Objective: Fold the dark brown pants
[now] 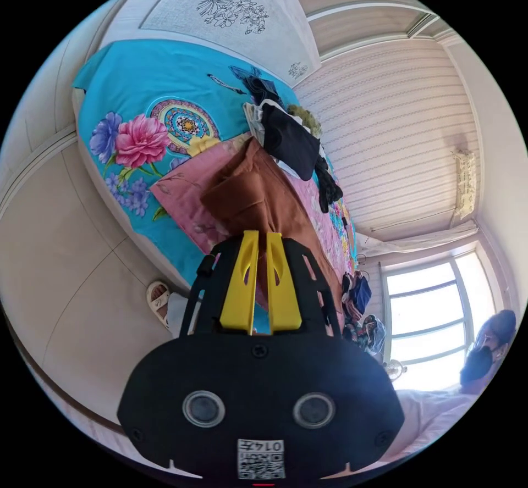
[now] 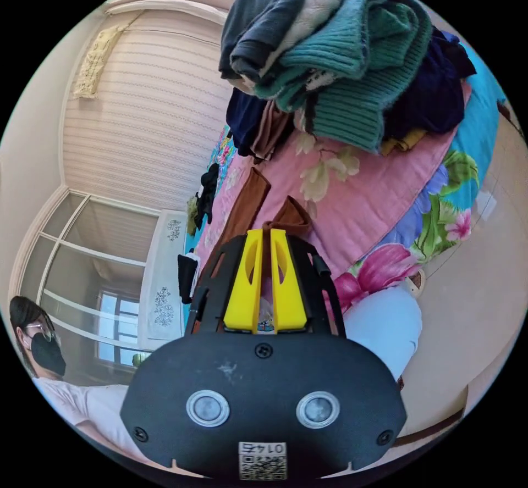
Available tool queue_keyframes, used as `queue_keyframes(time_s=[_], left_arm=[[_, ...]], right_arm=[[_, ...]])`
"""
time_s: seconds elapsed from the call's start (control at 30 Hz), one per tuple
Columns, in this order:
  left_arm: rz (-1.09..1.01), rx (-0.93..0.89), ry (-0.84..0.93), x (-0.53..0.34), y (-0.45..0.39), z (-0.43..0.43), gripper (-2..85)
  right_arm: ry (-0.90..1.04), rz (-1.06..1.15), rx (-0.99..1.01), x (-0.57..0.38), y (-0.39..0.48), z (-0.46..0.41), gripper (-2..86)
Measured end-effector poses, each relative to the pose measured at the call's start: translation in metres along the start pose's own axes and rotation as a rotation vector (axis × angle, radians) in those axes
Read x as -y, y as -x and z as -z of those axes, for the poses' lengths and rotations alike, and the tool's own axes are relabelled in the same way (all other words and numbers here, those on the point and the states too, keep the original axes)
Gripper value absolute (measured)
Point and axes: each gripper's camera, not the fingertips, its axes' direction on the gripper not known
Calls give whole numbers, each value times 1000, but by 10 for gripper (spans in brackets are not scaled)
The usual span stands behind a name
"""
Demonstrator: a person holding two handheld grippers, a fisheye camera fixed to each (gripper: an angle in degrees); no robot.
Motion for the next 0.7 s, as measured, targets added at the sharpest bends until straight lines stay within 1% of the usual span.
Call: queue_keyframes(time_s=[0.1,0.17,0.3,0.43,0.5,0.63,0.7], left_arm=[[-16,-40,-12,21,-12,-7,-5],[-16,-62,-23,35,-17,-15,-4],[-6,-90,-36,69,-27,-41,-4],[-6,-54,-16,102,-36,-70,-1],[-7,-55,-15,121,-44,-86,1],[-37,-46,-24,150,-58,-105,6],[10,-37,-47,166,-59,-118,22]], right_arm=[[0,45,59,35,31,-13,15],[12,67,55,58,49,-26,15],[64,112,-18,108,86,-68,15],[118,65,-61,147,102,-112,17],[158,53,-129,169,112,-140,19],[164,51,-152,193,127,-170,26],[142,38,-151,208,132,-183,38]])
